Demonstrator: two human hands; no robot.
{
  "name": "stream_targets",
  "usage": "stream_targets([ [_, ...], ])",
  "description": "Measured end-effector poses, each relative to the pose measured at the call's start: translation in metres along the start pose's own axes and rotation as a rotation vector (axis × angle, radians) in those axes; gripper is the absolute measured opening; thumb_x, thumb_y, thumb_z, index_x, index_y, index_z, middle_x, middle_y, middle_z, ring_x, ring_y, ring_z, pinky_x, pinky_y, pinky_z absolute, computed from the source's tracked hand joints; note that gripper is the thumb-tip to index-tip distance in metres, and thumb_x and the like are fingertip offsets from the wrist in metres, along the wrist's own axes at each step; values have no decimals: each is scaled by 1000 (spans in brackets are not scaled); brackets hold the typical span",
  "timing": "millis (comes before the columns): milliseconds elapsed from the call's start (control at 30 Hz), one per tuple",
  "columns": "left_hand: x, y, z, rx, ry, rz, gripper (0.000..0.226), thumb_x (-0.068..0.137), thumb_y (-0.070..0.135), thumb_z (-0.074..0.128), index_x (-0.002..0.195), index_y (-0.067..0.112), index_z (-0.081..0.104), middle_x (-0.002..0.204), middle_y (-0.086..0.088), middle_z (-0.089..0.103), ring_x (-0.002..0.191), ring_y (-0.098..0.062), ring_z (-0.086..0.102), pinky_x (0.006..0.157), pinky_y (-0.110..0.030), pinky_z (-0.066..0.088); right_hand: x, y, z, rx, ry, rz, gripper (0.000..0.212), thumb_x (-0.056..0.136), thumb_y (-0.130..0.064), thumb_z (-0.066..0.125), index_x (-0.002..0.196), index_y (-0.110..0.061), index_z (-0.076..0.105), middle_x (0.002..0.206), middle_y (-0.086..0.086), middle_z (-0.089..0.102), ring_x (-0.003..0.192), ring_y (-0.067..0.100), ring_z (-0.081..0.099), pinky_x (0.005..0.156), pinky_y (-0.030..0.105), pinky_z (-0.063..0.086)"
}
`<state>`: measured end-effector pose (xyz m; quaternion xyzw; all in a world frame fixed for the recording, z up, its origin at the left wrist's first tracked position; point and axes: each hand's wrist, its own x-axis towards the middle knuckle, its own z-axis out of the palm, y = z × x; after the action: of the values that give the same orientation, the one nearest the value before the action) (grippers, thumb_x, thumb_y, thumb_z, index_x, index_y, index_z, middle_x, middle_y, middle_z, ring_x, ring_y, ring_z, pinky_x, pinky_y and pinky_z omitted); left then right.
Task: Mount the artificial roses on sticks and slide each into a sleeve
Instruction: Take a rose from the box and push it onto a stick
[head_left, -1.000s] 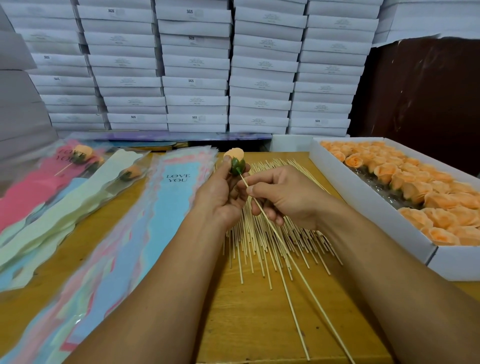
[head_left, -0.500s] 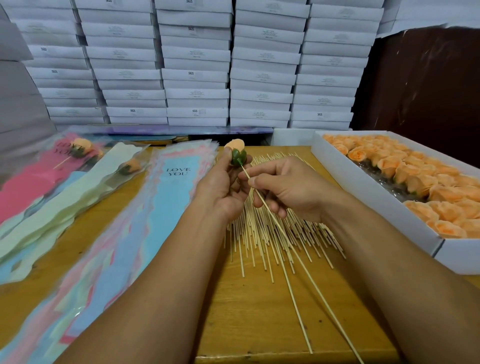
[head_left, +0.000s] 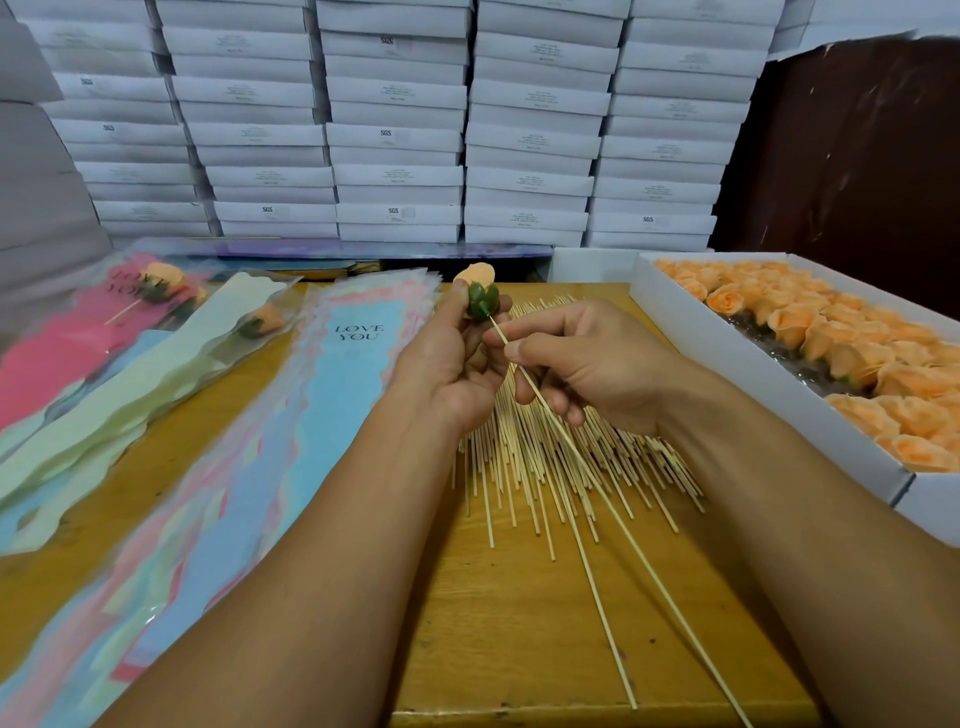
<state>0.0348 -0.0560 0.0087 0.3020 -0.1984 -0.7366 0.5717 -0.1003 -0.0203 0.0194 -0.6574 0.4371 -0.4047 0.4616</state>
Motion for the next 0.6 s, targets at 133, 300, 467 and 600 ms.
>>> stream_targets([
  [133,-1,-1,1,3,4,-1,31,99,32,61,111,5,68,100,-10,72,77,-12,62,78,-22,49,-1,0,-1,-2,-4,5,19,99,-6,58,107,-16,72,62,8,66,39,8,49,34,18,39],
  [300,-2,-1,1,5,6,-1,35,98,32,61,118,3,67,100,-10,73,83,-14,62,82,-22,49,-1,0,-1,-1,-2,10,19,99,-7,59,112,-15,71,63,8,66,40,8,50,34,19,39],
  [467,-2,-1,0,22,1,6,29,98,32,62,105,4,69,93,-9,74,76,-12,64,75,-21,50,-1,0,-2,-5,3,11,19,99,-8,60,112,-15,71,64,8,66,41,8,50,34,18,39],
  [600,-3,-1,0,37,-3,15,29,99,32,61,104,5,68,87,-8,75,71,-11,65,71,-20,52,-1,0,-2,-4,10,15,19,99,-8,60,114,-14,71,65,9,66,41,9,50,35,19,39],
])
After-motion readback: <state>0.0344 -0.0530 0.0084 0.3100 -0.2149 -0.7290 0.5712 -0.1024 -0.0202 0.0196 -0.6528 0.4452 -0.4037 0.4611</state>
